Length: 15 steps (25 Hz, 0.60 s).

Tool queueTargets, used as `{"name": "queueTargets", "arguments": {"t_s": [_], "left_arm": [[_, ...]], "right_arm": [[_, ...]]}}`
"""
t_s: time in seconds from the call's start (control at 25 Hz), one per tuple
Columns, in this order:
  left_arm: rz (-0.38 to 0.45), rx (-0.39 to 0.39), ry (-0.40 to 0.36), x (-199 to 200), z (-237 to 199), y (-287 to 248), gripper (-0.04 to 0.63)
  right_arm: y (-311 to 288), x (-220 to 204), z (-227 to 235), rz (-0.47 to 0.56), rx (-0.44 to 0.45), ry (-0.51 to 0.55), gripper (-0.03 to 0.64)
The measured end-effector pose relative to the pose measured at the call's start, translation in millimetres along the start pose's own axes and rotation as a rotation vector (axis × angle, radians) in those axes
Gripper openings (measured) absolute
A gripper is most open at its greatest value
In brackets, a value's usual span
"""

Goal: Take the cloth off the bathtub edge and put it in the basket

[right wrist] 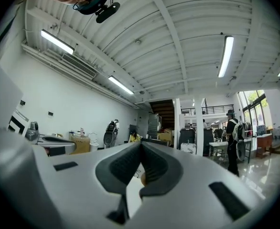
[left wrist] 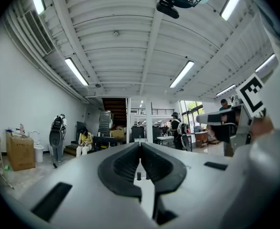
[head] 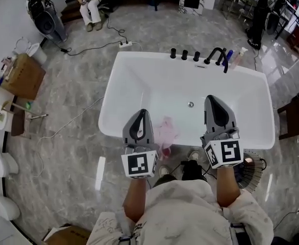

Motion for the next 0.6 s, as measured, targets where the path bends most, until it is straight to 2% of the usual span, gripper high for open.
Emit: {"name": "queueTargets", "arguments": {"t_s": [0.24, 0.4, 0.6], "left_arm": [[-0.056, 0.037, -0.006, -32.9, 10.8, -9.1, 0.008], [-0.097, 0.034, -0.006, -56.8, 20.4, -10.5, 0.008], [-0.140, 0.032, -0.005, -85.2, 32.1, -8.8, 0.008]], "right_arm": [[-9.0, -20.8, 16.4, -0.026, 0.024, -0.042, -0.011], [-10.8, -36.9, 29.2, -0.043, 0.038, -0.074, -0.011], [-11.3, -67.7, 39.6, -0.016, 0.033, -0.124, -0.011]]}}
Point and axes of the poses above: the fingertips, and each gripper's own axes: y backward along the fingers, z to its right, x out of its top, the point moved 10 cm from there along y, backward along the fingers, and after that the axes turned 8 degrees about x, right-handed, at the moved point
